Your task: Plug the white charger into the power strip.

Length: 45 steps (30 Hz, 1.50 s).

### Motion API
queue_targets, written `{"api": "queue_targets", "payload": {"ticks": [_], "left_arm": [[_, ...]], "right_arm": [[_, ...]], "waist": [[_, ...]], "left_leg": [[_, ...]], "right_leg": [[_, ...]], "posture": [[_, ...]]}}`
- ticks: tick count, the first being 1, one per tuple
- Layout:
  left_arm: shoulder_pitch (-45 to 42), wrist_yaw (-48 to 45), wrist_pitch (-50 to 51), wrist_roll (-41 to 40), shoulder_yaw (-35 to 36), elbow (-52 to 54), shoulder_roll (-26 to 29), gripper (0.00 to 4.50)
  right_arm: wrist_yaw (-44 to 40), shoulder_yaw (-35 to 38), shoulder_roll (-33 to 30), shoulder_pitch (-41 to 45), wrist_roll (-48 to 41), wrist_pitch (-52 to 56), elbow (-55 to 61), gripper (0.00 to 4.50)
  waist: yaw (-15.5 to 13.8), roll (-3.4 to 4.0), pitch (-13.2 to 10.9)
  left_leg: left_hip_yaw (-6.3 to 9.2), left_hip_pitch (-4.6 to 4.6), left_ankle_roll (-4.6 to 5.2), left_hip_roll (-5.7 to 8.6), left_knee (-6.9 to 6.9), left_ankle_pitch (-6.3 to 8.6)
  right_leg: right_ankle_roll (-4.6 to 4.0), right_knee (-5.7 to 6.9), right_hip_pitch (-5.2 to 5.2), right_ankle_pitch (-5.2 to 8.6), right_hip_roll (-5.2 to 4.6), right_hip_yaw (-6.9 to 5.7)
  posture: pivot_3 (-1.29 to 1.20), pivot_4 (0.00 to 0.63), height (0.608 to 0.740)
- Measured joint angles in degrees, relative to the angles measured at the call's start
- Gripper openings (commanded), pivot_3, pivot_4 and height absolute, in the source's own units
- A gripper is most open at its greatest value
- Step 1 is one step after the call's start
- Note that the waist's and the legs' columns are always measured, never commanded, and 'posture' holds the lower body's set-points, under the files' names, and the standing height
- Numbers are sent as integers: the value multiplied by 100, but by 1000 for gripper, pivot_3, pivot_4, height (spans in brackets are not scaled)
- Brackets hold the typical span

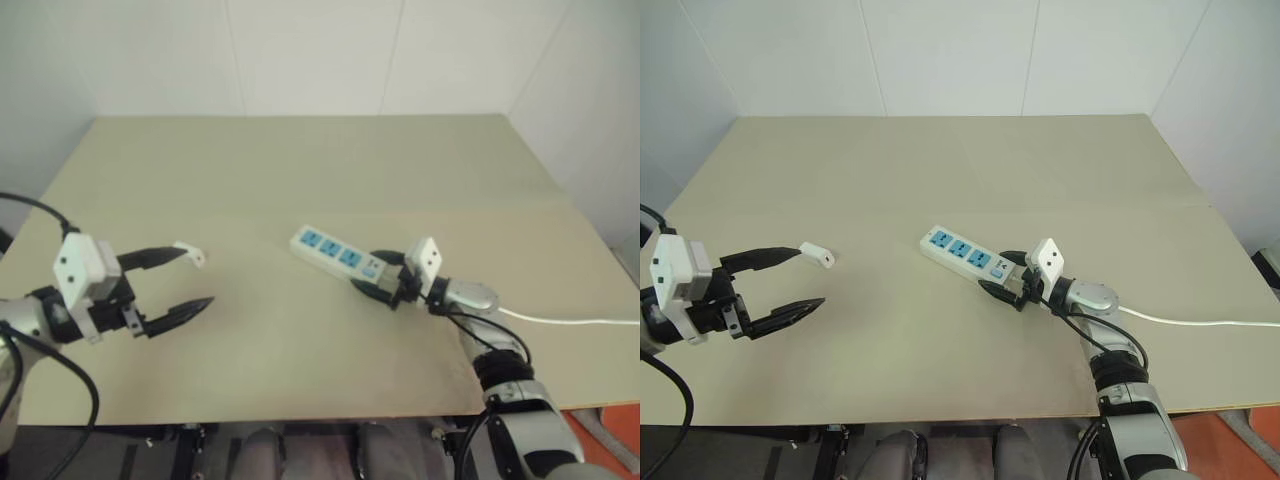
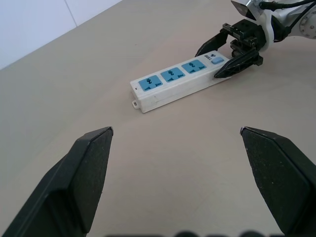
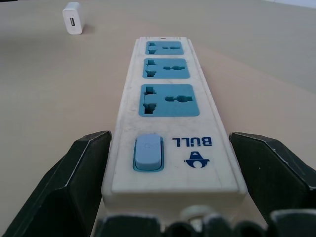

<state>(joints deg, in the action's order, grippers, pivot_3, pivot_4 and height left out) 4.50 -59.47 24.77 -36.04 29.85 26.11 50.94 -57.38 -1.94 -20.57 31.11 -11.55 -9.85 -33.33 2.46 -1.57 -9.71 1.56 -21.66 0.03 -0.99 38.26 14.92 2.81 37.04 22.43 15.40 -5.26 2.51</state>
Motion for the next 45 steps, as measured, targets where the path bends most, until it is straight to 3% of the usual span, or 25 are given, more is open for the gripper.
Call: {"api": "queue_targets", "payload": {"ticks": [33,38,45], "left_arm": [[9,-13,-85,4,0,-65,1,4500],[5,-8,-85,4,-1,-64,1,4500],[-13,-2,-85,4,-11,-65,1,4500]], "right_arm": [[-11,-5,212,67,136,-130,-383,4463],[-81,-5,211,73,134,-128,-388,3410],[-166,0,210,72,124,-128,-380,3410]], "waist": [[27,-7,6],[26,-7,6],[25,-7,6]], "left_leg": [[-2,38,-2,-4,-11,1],[-2,38,-2,-4,-13,1],[-2,38,-2,-4,-22,1]], "right_leg": [[-2,2,-23,-1,3,5],[-2,2,-23,-1,2,5],[-2,-1,-20,-1,2,5]], "posture": [[0,150,740],[0,150,740],[0,150,740]]}}
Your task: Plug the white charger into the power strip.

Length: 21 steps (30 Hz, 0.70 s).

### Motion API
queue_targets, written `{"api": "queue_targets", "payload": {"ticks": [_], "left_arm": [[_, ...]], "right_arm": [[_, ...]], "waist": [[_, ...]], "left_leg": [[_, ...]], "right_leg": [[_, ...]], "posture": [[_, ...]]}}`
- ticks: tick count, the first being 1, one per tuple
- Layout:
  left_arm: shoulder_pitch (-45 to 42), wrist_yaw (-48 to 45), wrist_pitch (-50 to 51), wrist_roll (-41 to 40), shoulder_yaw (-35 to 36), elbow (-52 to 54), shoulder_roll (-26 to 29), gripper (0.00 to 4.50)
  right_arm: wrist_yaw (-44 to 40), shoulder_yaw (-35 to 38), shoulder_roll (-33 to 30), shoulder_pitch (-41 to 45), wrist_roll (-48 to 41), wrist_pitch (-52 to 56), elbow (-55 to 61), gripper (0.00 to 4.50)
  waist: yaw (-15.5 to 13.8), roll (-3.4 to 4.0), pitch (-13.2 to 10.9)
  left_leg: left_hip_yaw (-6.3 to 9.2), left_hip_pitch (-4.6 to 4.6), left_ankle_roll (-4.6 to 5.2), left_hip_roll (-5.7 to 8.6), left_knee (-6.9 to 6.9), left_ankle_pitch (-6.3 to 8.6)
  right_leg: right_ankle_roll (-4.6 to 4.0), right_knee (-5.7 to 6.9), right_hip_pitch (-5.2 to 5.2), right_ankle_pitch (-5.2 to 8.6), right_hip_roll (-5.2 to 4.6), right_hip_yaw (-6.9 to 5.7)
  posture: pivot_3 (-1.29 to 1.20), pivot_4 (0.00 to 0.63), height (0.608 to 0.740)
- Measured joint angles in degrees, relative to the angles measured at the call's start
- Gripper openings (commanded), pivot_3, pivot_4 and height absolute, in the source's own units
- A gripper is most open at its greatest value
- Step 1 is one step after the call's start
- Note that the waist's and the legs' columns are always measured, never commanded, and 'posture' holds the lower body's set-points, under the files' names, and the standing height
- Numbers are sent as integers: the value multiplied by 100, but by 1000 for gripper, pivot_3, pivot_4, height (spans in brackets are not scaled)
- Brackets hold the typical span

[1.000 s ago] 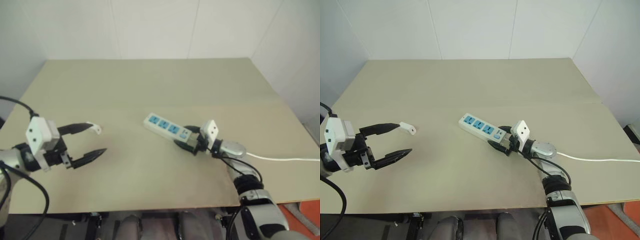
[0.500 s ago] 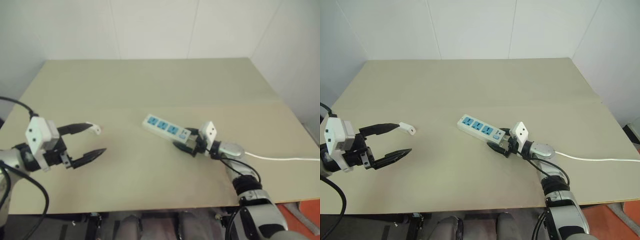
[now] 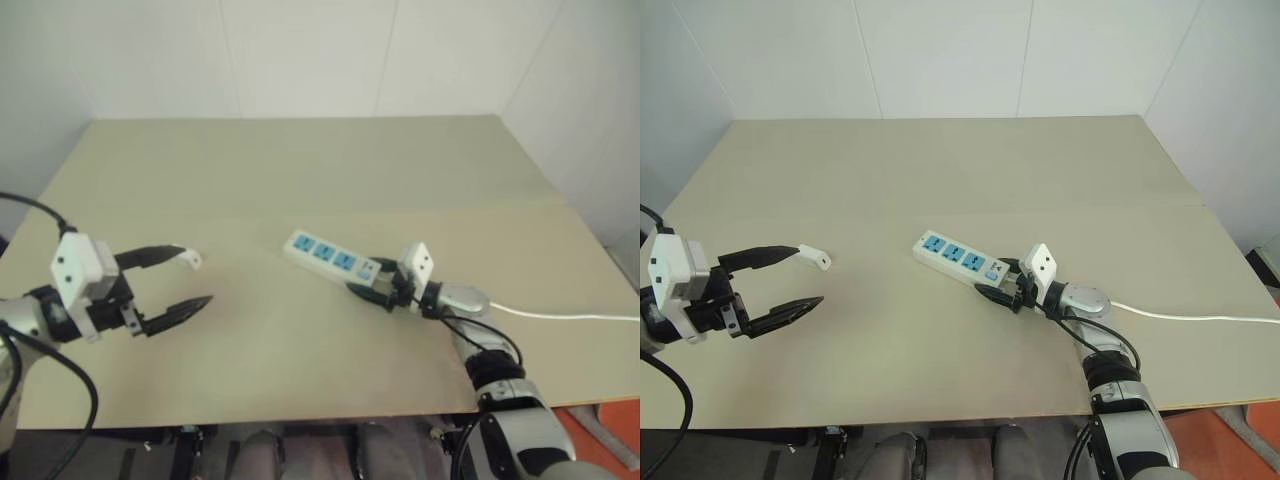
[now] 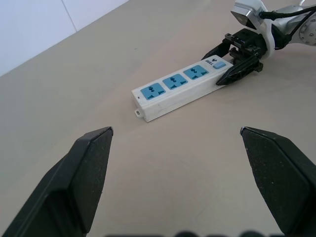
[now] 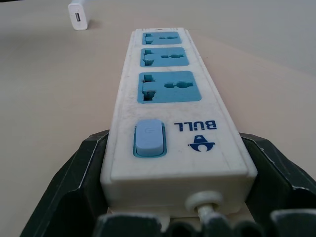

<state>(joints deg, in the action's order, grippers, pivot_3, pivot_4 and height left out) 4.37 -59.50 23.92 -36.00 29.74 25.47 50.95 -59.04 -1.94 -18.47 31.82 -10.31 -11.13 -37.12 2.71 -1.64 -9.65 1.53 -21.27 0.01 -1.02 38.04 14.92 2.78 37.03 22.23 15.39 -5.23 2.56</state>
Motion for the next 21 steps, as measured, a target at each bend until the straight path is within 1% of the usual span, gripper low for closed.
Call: {"api": "queue_targets", "payload": {"ticks": [5,9,14,21], "left_arm": [[-195,-225,-39,35,-112,-254,240,4500],[-464,-570,-257,213,-169,-715,580,4500],[-730,-963,-494,422,-341,-1226,864,4500],[-1042,-1387,-891,829,-672,-1918,1256,4500]], "right_arm": [[-298,-78,-13,-135,-73,171,353,3410],[-629,-303,-16,-282,-137,356,767,3410],[-940,-553,-26,-407,-172,437,1100,3410],[-1074,-662,-32,-484,-194,439,1231,3410]], "waist": [[8,2,-1],[31,4,-5],[41,8,-8],[46,7,-10]], "left_leg": [[-1,0,0,0,-9,0],[-3,-2,0,0,-17,0],[-6,-6,0,0,-23,0],[-7,-11,0,-1,-23,0]], "right_leg": [[-2,0,6,2,1,0],[-4,-1,15,3,3,-1],[-4,-3,21,3,2,-1],[-5,0,29,4,4,-2]], "posture": [[0,150,740],[0,150,740],[0,150,740],[0,150,740]]}}
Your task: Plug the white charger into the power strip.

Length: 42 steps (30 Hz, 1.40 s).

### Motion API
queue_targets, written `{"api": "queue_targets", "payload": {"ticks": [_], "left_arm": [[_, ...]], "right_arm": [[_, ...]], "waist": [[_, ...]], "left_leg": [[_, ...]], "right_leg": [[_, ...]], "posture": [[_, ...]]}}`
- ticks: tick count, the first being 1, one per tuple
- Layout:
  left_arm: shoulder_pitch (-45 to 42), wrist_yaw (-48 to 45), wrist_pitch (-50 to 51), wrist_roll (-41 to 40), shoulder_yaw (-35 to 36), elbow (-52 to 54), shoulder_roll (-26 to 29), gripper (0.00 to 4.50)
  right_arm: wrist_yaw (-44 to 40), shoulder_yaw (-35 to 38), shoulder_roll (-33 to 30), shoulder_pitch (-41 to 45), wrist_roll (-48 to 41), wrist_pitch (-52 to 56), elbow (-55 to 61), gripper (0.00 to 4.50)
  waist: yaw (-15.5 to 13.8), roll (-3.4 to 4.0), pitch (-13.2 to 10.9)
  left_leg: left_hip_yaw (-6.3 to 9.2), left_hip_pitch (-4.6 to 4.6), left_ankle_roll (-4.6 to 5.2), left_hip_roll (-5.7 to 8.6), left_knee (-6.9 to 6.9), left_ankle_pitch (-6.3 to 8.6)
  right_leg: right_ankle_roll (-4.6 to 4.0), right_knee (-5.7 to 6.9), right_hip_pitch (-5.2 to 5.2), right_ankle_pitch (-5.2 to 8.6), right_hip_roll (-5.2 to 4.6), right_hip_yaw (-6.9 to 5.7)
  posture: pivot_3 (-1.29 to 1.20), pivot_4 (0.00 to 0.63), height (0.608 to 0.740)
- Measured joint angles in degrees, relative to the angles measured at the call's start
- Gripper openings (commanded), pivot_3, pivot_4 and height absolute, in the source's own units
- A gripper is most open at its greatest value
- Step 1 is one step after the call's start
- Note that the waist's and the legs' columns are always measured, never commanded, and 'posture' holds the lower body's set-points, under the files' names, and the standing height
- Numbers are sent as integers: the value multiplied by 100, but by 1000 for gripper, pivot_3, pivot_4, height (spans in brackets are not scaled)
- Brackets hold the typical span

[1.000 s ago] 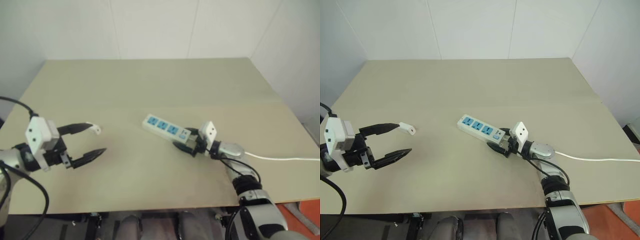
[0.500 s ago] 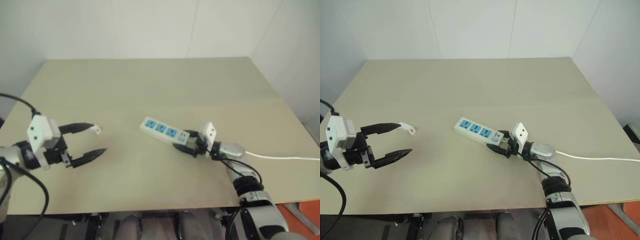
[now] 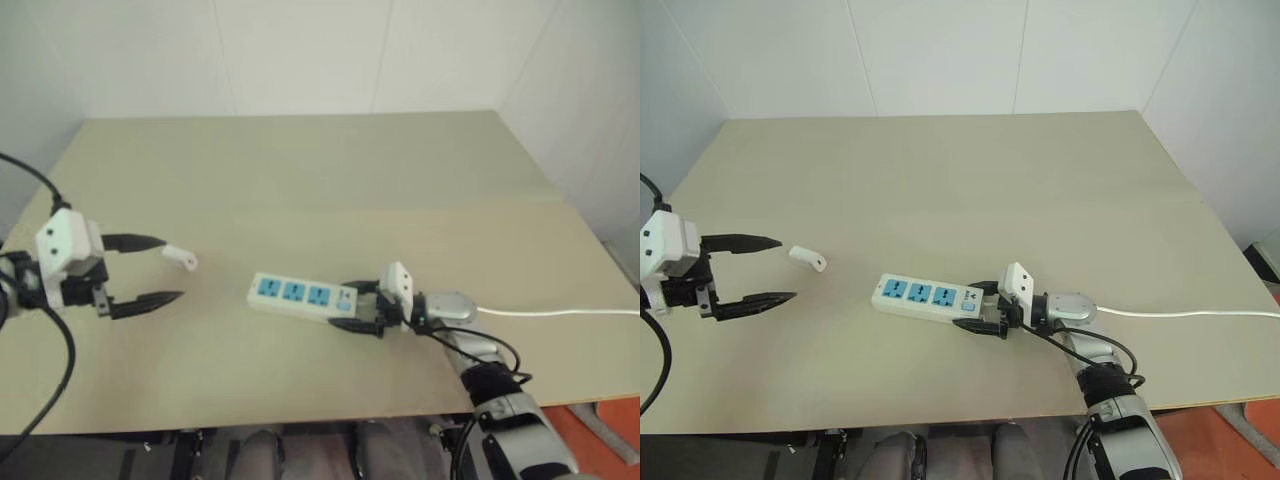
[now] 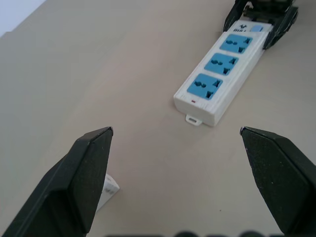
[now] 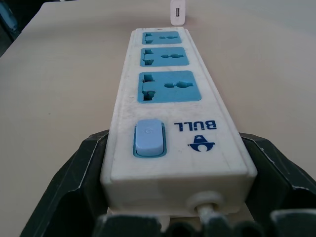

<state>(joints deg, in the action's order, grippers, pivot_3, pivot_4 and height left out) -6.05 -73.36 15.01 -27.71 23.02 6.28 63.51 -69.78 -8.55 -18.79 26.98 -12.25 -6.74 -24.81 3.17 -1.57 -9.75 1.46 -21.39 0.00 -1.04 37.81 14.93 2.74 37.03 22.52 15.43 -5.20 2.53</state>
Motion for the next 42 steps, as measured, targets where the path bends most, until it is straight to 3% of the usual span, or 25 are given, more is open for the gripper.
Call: {"api": "queue_targets", "payload": {"ticks": [7,13,20,25,30,42], "left_arm": [[-929,-302,-711,1015,-968,-1202,554,4500],[-2653,-985,-1601,1941,-2231,-2342,621,4500],[-5659,-1853,-3233,3101,-3914,-4346,338,4500],[-6855,-1891,-4393,3674,-5421,-5861,-261,4500],[-7478,-1893,-5036,4254,-6004,-7005,-871,4500],[-7686,-1505,-5374,5575,-6081,-7888,-1608,4500]], "right_arm": [[-3,-25,27,7,6,-18,-13,3410],[-6,-66,58,50,23,-64,-70,3410],[-19,-122,32,28,20,-31,-13,3410],[-31,-142,20,45,-1,55,17,3410],[-24,-169,23,40,-13,115,117,3410],[121,-159,14,-76,-18,202,300,3410]], "waist": [[0,-2,-1],[22,-2,-1],[33,-18,-2],[44,-19,-2],[88,-20,-3],[78,-23,-5]], "left_leg": [[-4,0,0,1,0,0],[-5,-2,0,0,0,0],[3,-30,-6,4,12,-6],[4,-42,-5,2,13,-6],[5,-83,-4,2,27,-6],[7,-88,-4,3,39,-5]], "right_leg": [[0,2,2,0,3,-1],[0,6,5,1,8,-1],[3,11,18,2,9,-9],[7,11,28,4,11,-8],[7,29,71,4,11,-7],[10,57,71,6,10,-9]], "posture": [[0,150,740],[0,150,740],[0,150,740],[0,150,740],[0,150,740],[0,150,740]]}}
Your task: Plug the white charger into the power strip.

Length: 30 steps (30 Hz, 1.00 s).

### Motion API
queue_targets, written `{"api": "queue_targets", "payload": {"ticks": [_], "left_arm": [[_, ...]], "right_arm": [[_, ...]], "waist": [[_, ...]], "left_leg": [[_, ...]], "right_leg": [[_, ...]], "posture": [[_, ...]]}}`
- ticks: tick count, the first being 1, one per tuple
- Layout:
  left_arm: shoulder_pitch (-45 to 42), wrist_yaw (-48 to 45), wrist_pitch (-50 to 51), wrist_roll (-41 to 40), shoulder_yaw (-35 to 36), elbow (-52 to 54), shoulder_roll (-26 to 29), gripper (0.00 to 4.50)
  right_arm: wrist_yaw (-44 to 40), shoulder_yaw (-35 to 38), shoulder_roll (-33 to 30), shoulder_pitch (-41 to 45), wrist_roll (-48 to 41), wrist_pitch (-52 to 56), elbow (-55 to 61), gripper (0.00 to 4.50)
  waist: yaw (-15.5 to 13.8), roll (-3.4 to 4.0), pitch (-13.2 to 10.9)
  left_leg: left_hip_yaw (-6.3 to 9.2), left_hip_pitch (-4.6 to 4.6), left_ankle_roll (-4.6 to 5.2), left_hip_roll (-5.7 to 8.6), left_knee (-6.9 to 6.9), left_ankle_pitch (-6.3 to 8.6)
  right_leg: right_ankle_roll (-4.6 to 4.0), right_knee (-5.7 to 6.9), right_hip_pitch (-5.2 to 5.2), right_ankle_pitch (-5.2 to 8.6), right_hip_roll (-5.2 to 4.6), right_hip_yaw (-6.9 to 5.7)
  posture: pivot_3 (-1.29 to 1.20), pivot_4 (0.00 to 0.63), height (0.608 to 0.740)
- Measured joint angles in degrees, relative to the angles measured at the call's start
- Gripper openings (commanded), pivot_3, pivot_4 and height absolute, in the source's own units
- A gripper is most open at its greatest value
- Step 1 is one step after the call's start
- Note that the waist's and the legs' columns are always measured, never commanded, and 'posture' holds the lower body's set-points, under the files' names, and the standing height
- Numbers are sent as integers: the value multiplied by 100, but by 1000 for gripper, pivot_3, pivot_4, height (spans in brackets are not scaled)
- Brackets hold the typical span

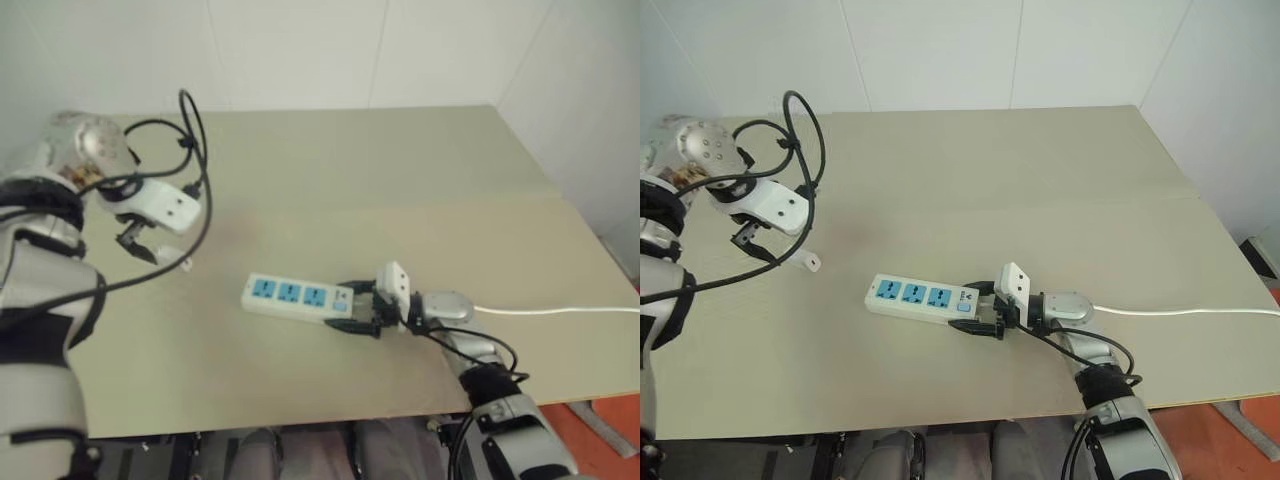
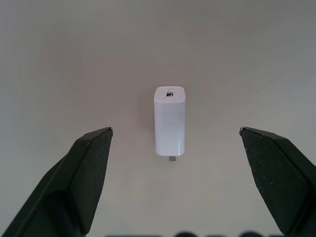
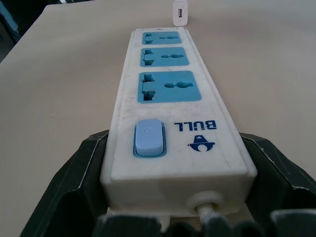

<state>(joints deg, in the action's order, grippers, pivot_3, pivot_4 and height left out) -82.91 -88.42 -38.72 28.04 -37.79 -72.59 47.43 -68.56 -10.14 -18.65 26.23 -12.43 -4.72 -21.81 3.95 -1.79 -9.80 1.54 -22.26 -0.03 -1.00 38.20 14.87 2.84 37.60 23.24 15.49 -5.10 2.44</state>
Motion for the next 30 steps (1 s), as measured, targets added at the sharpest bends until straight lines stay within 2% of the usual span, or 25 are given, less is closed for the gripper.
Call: {"api": "queue_targets", "payload": {"ticks": [7,30], "left_arm": [[0,481,-37,649,-116,-105,-200,4500],[449,1130,-17,1288,-161,-243,-564,4500]], "right_arm": [[156,1,5,-136,-2,53,192,3410],[509,53,-17,-521,-23,318,758,3410]], "waist": [[-6,0,0],[-59,-1,0]], "left_leg": [[1,-1,0,1,4,0],[4,-3,1,5,13,1]], "right_leg": [[0,3,0,0,-1,0],[0,8,-2,0,-4,-4]], "posture": [[0,150,740],[0,150,740]]}}
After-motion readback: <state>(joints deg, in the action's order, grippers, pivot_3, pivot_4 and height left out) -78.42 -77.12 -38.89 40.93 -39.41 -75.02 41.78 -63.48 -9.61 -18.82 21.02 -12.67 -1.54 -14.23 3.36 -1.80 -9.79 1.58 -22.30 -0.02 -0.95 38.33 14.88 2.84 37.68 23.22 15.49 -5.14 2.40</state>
